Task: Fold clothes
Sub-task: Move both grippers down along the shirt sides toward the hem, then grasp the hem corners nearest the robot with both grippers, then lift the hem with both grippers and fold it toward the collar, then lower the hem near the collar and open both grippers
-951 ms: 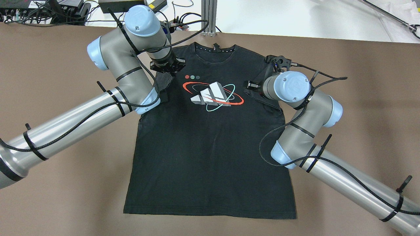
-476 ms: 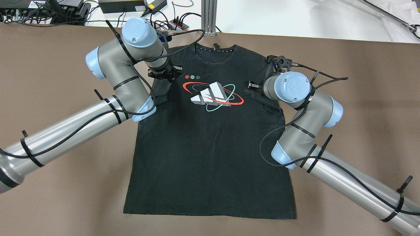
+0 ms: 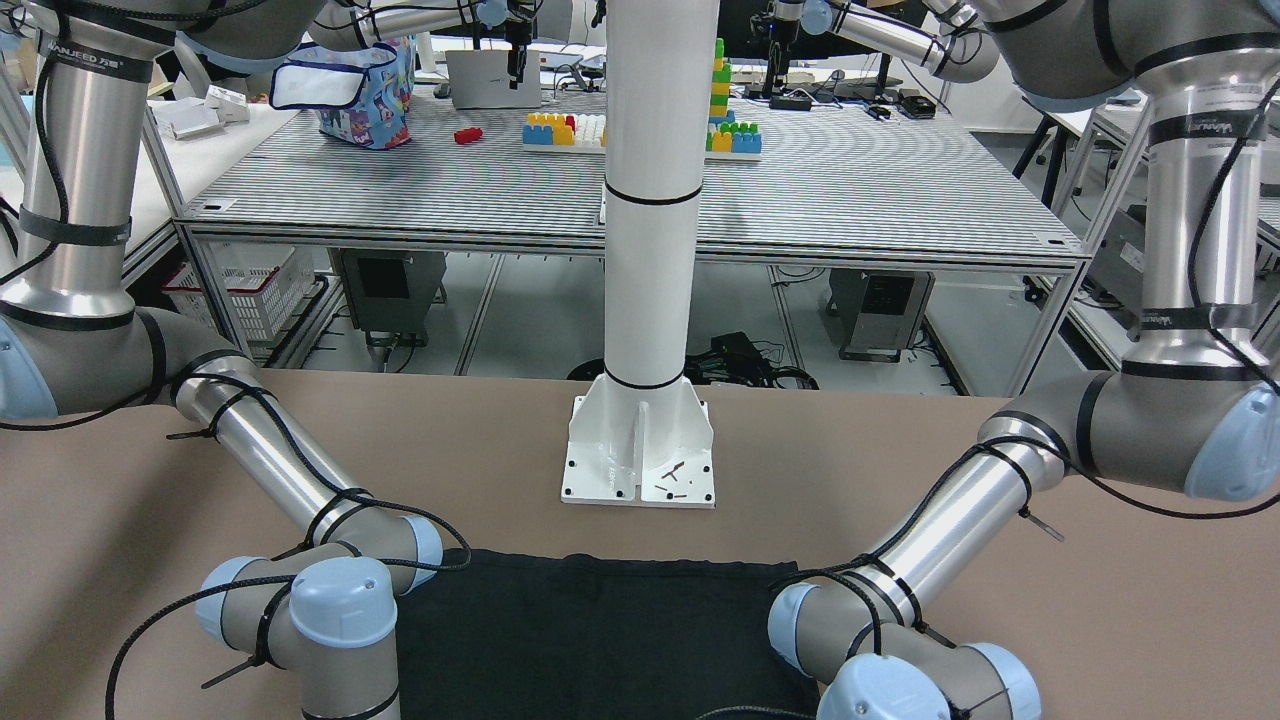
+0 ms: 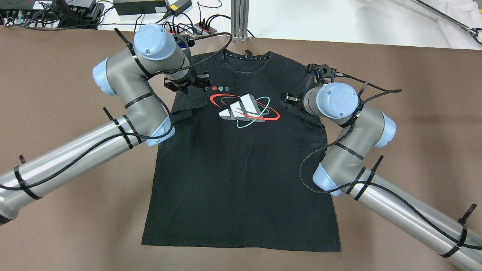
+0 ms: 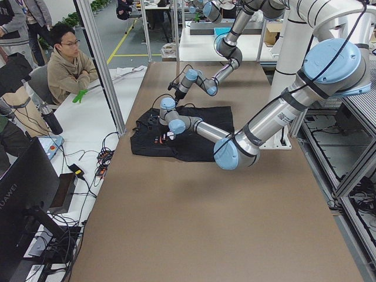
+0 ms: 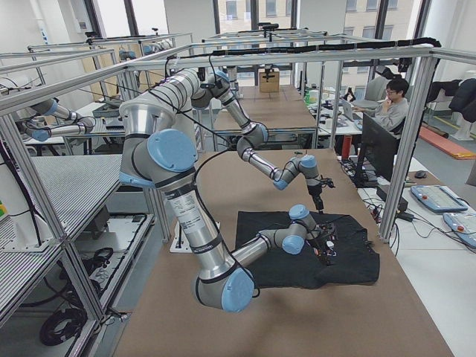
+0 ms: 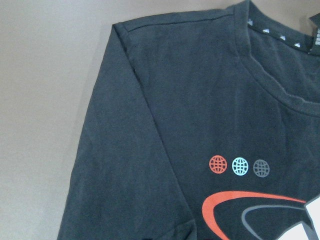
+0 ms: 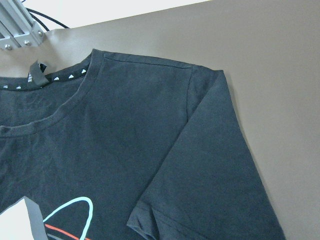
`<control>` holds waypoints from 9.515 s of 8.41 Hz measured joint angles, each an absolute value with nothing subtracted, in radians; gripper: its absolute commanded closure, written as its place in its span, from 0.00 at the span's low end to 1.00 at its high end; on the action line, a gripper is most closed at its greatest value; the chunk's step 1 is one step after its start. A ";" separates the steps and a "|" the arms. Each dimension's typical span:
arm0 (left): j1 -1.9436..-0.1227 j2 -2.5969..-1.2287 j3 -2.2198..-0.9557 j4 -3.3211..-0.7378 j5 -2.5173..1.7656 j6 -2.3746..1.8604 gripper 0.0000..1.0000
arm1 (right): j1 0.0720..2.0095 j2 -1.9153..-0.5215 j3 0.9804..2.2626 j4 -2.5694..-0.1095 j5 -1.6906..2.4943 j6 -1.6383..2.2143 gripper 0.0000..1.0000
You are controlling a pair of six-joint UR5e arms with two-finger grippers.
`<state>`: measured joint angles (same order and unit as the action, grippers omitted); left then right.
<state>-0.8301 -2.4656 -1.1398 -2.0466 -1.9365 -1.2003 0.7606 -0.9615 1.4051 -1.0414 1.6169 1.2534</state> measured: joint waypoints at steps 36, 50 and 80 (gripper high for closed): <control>-0.114 -1.684 -2.052 -1.843 -1.310 -1.902 0.56 | 0.113 -1.652 2.210 -1.364 1.248 1.875 1.00; -0.339 -1.631 -2.299 -1.841 -1.622 -1.724 1.00 | 0.332 -1.615 2.375 -1.375 1.523 1.781 1.00; -0.997 -2.461 -0.933 -2.215 -1.974 -1.304 0.23 | 0.908 -0.897 1.393 -1.285 1.763 1.404 0.40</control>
<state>-0.9968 -2.4606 -0.9326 -2.2150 -1.9744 -1.3041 0.9083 -0.8970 1.3934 -1.2846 1.7632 1.4037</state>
